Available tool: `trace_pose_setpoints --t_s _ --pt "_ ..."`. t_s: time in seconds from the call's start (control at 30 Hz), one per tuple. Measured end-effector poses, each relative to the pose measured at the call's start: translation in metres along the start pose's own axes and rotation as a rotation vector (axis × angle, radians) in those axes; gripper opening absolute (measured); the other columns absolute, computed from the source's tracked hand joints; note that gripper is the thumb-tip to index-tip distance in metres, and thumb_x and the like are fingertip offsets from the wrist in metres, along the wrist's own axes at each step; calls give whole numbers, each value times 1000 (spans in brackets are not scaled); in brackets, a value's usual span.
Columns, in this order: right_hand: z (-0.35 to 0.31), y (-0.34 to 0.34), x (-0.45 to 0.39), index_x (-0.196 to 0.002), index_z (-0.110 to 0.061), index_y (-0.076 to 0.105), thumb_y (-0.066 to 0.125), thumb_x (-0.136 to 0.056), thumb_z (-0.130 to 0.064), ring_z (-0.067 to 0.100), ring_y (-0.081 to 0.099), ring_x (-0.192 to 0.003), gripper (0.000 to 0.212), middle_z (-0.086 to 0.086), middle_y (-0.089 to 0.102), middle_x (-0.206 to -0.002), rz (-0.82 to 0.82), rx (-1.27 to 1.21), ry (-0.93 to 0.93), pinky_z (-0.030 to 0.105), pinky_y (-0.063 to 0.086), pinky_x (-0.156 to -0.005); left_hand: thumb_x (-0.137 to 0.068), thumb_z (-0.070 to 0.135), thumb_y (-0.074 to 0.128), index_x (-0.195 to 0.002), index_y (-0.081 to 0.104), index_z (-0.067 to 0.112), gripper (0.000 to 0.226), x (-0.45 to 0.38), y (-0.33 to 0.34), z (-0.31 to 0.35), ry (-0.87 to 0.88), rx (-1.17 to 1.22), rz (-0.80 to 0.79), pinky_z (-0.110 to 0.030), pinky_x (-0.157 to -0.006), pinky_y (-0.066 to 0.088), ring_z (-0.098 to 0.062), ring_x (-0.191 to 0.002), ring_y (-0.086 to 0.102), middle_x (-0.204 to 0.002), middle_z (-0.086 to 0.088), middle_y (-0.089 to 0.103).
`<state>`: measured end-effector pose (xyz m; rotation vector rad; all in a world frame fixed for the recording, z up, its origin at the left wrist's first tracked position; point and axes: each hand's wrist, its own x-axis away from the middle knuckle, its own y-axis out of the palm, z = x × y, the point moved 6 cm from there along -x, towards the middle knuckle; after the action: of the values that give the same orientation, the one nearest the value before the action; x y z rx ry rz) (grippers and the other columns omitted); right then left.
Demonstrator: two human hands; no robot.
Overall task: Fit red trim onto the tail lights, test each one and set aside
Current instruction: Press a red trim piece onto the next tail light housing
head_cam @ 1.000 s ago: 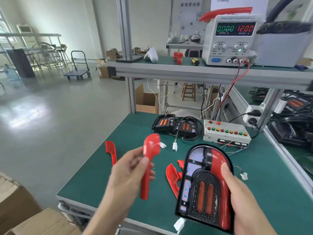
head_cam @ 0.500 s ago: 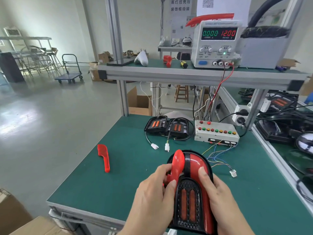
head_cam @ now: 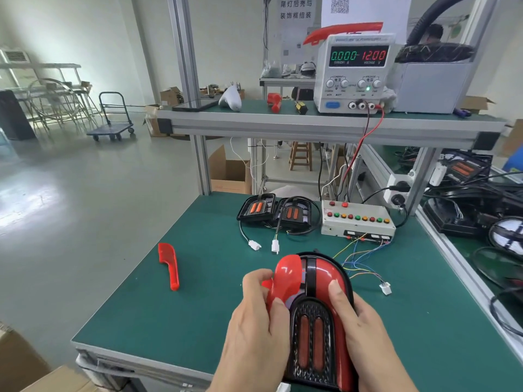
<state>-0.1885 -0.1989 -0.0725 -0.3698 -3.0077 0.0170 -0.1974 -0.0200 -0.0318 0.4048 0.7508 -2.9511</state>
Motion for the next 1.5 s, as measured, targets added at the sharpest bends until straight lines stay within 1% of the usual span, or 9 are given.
trace_pose_setpoints --t_s 0.3,0.4,0.67,0.77,0.97,1.2,1.3,1.4,1.5 --pt "0 1 1 -90 -24 77 57 -73 -71 14 74 -87 54 -2 79 -88 31 2 -10 31 51 -76 -91 42 67 -101 48 50 23 -1 -2 6 98 -128 139 -20 -70 46 1 -85 58 -94 25 58" --pt "0 3 2 -91 -21 77 58 -73 -71 11 74 -84 56 -2 79 -87 31 0 -3 30 50 -73 -88 45 69 -105 63 36 20 1 -2 13 212 -276 208 -22 -60 46 -6 -67 57 -93 17 52" --pt "-1 9 5 -94 -31 79 58 -80 -66 17 75 -95 43 -1 79 -94 -10 -19 18 45 54 -99 -83 39 72 -121 74 13 46 1 -2 13 260 -364 272 -30 -48 50 -15 -58 50 -77 4 48" --pt "-2 11 7 -96 -39 78 56 -81 -67 12 74 -96 38 -5 79 -96 -17 -15 9 42 53 -99 -89 30 75 -120 73 5 41 1 3 13 284 -438 260 -29 -45 48 -19 -57 53 -74 -2 49" --pt "-1 11 7 -96 -23 77 55 -77 -70 14 73 -94 56 -4 78 -92 9 33 15 37 54 -95 -77 28 75 -110 76 1 43 -1 6 16 269 -528 230 -26 -43 40 -20 -48 54 -69 -4 53" --pt "-3 11 8 -95 -41 75 53 -74 -74 11 73 -91 46 -5 79 -91 4 29 11 35 54 -92 -88 30 77 -114 75 1 40 -1 12 10 262 -601 180 -23 -39 39 -20 -47 53 -72 -5 53" --pt "-4 11 8 -94 -46 75 52 -76 -74 7 73 -91 41 -9 79 -93 1 31 22 36 54 -94 -94 35 47 -119 73 0 51 0 12 10 291 -639 210 -30 -42 44 -22 -53 52 -73 -7 50" --pt "-3 9 8 -93 -50 75 51 -77 -74 4 73 -90 38 -12 79 -92 13 30 38 37 54 -95 -95 35 43 -128 69 3 52 0 13 9 298 -546 178 -37 -51 48 -22 -62 51 -78 -4 46" --pt "-3 8 8 -95 -50 76 52 -76 -74 3 74 -91 39 -13 79 -94 16 4 64 35 54 -92 -106 38 38 -148 49 28 44 -5 10 -4 194 -275 80 -29 -84 47 -13 -88 50 -93 7 43"
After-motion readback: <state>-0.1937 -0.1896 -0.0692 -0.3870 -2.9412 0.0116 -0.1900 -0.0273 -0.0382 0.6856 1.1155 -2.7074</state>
